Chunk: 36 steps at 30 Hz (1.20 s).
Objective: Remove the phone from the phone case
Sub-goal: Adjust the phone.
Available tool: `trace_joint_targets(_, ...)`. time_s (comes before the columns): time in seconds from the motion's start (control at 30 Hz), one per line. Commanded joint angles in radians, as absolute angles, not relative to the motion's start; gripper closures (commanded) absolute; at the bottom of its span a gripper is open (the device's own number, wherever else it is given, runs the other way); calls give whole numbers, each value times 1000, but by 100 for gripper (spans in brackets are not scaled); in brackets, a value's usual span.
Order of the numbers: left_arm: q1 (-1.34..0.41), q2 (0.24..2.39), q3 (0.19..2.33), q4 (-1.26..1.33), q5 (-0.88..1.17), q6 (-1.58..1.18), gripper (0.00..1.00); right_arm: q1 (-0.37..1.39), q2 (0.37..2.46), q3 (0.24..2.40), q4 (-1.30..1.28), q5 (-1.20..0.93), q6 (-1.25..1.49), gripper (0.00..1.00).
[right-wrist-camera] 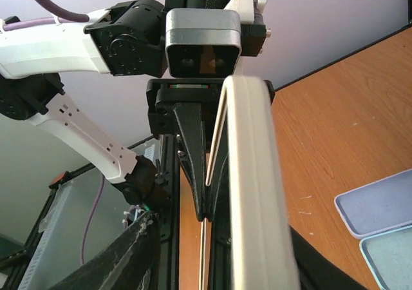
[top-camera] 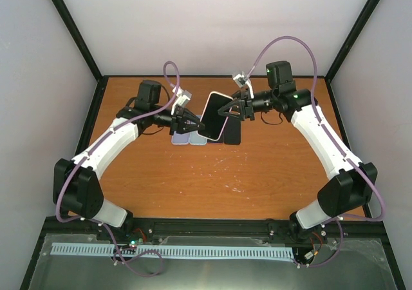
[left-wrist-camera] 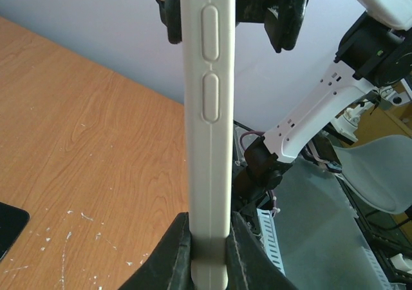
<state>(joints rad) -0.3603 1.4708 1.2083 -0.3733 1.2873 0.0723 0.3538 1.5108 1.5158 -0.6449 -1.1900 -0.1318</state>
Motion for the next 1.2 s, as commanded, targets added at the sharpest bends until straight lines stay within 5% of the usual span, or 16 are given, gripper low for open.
trace_joint_targets(0.0, -379, 1472, 1271, -398, 1312, 141, 99, 359, 1533, 1565, -698, -1205, -186, 59)
trace_joint_targets(0.1, -385, 1477, 1276, -416, 1307, 159, 99, 359, 1545, 1577, -711, -1204, -193, 64)
trace_joint_targets(0.27, -385, 1477, 1282, -424, 1292, 167, 99, 359, 1557, 1587, -750, -1205, -221, 86)
trace_joint_targets(0.33, -385, 1475, 1281, -433, 1271, 173, 86, 359, 1560, 1589, -756, -1210, -217, 96)
trace_joint_targets(0.43, -375, 1463, 1273, -476, 1251, 220, 63, 358, 1556, 1595, -752, -1220, -201, 97)
trace_joint_targets(0.5, -357, 1453, 1256, -518, 1243, 266, 58, 358, 1548, 1592, -722, -1232, -160, 97)
trace_joint_targets(1.17, -296, 1403, 1137, -560, 1216, 310, 61, 358, 1493, 1530, -619, -1346, -68, 97)
